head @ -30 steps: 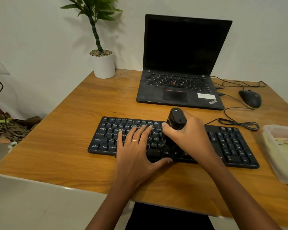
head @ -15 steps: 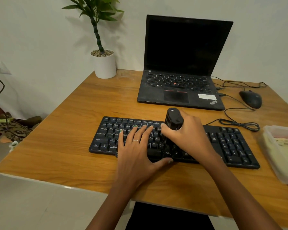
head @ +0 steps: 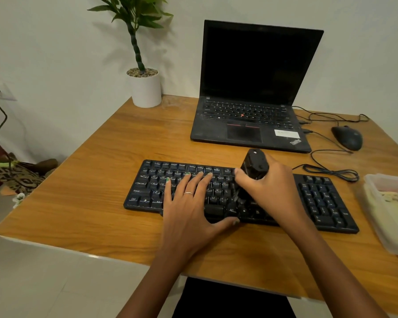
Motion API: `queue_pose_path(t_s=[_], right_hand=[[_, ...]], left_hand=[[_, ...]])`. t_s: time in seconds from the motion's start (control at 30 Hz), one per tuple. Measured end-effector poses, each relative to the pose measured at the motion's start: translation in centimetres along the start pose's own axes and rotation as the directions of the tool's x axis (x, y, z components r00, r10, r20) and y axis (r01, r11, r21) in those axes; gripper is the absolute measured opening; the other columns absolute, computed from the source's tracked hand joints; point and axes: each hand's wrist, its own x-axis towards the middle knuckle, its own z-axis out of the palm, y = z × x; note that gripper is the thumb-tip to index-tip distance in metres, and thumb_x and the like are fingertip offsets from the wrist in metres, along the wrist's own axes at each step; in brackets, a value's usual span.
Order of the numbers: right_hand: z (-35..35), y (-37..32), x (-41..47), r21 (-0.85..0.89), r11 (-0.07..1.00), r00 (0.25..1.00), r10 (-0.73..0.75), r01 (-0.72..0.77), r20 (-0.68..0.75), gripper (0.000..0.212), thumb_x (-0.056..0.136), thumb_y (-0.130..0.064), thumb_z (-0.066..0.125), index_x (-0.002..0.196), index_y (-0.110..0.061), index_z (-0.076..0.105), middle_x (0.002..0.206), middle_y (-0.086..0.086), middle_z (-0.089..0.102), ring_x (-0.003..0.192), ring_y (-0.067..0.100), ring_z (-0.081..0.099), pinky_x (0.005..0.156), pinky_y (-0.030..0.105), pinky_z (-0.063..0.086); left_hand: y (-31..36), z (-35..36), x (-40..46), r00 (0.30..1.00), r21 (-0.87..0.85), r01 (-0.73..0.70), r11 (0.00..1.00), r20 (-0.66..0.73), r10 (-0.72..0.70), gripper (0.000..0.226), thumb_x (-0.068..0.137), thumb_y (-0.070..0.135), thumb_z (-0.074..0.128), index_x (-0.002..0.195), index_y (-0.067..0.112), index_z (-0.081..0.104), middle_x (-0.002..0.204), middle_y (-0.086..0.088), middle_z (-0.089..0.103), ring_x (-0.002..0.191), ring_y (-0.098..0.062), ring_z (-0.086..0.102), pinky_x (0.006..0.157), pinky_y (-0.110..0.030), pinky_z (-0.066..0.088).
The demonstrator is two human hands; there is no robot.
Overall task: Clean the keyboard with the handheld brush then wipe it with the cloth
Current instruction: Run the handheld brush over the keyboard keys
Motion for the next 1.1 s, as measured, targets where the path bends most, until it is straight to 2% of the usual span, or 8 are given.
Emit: queue_pose_path(t_s=[0.13, 0.37, 0.5, 0.63, 0.8, 0.9, 1.03, 1.1], right_hand=[[0.1, -0.3, -1.0, 0.062, 0.998, 0.982, 0.007, -0.019, 0.188, 0.018, 0.082, -0.030, 0.068, 0.076, -0.017, 0.056, 0.070, 0.002, 0.061, 0.065, 0.016, 0.059, 0.053, 0.024, 0.046], [0.4, -0.5, -2.4, 0.132, 0.989, 0.991, 0.048, -0.064, 0.123, 0.018, 0.080, -0.030, 0.069, 0.079, -0.016, 0.057, 0.071, 0.004, 0.061, 0.065, 0.016, 0.058, 0.055, 0.030, 0.050], [0.1, 0.1, -2.3, 0.162, 0.979, 0.991, 0.130, -0.122, -0.040, 0.018, 0.081, -0.028, 0.070, 0.076, -0.019, 0.055, 0.067, -0.001, 0.060, 0.062, 0.010, 0.058, 0.050, 0.019, 0.047], [0.4, -0.5, -3.1, 0.177, 0.981, 0.993, 0.057, -0.075, 0.107, 0.017, 0.079, -0.025, 0.071, 0.073, -0.021, 0.055, 0.063, -0.004, 0.058, 0.061, 0.006, 0.057, 0.046, 0.016, 0.045], [-0.3, 0.1, -2.5, 0.177, 0.977, 0.990, 0.132, -0.122, -0.047, 0.018, 0.080, -0.029, 0.069, 0.074, -0.018, 0.056, 0.066, 0.000, 0.061, 0.064, 0.013, 0.060, 0.054, 0.026, 0.051], [-0.3, -0.5, -3.4, 0.189, 0.979, 0.987, 0.052, -0.080, 0.151, 0.017, 0.078, -0.029, 0.070, 0.073, -0.019, 0.058, 0.063, 0.002, 0.060, 0.060, 0.010, 0.058, 0.050, 0.023, 0.048], [-0.5, 0.4, -3.0, 0.210, 0.968, 0.988, 0.149, -0.137, -0.038, 0.017, 0.081, -0.029, 0.070, 0.075, -0.021, 0.056, 0.065, -0.001, 0.060, 0.063, 0.004, 0.059, 0.049, 0.019, 0.048], [-0.4, -0.1, -3.3, 0.266, 0.951, 0.987, 0.141, -0.157, 0.077, 0.016, 0.080, -0.028, 0.070, 0.078, -0.021, 0.057, 0.069, 0.000, 0.062, 0.067, 0.006, 0.062, 0.052, 0.020, 0.052]], left_hand=[[-0.1, 0.0, 0.0, 1.000, -0.008, 0.001, 1.000, 0.004, -0.001, 0.104, 0.069, 0.093, 0.027, 0.142, 0.021, 0.044, 0.143, 0.001, 0.049, 0.135, -0.022, 0.041, 0.113, -0.055, 0.017], [-0.1, -0.1, 0.0, 1.000, -0.041, 0.012, 0.999, 0.012, -0.012, 0.105, 0.068, 0.095, 0.028, 0.145, 0.024, 0.039, 0.147, 0.003, 0.044, 0.138, -0.019, 0.035, 0.115, -0.052, 0.009], [-0.1, -0.1, 0.0, 1.000, -0.032, 0.003, 0.999, 0.027, -0.002, 0.108, 0.065, 0.097, 0.027, 0.146, 0.025, 0.037, 0.147, 0.004, 0.044, 0.138, -0.019, 0.035, 0.115, -0.050, 0.007], [-0.2, 0.0, 0.0, 1.000, -0.058, 0.003, 0.998, 0.014, -0.002, 0.107, 0.066, 0.096, 0.028, 0.145, 0.025, 0.038, 0.147, 0.005, 0.044, 0.138, -0.018, 0.034, 0.116, -0.051, 0.008], [-0.2, 0.0, 0.0, 1.000, -0.033, 0.007, 0.999, 0.024, -0.006, 0.110, 0.064, 0.097, 0.028, 0.146, 0.025, 0.037, 0.147, 0.005, 0.044, 0.138, -0.018, 0.034, 0.116, -0.052, 0.011], [-0.2, -0.1, 0.0, 1.000, -0.046, -0.004, 0.999, 0.012, 0.005, 0.110, 0.064, 0.097, 0.029, 0.146, 0.025, 0.036, 0.147, 0.005, 0.044, 0.139, -0.018, 0.034, 0.116, -0.051, 0.009], [-0.1, -0.1, 0.1, 1.000, -0.036, -0.006, 0.999, 0.024, 0.007, 0.112, 0.062, 0.098, 0.031, 0.145, 0.024, 0.038, 0.146, 0.005, 0.045, 0.137, -0.018, 0.036, 0.115, -0.050, 0.009], [-0.1, -0.1, -0.1, 1.000, -0.048, -0.011, 0.999, 0.002, 0.011, 0.108, 0.065, 0.095, 0.032, 0.144, 0.023, 0.039, 0.144, 0.004, 0.047, 0.136, -0.020, 0.039, 0.114, -0.050, 0.011]])
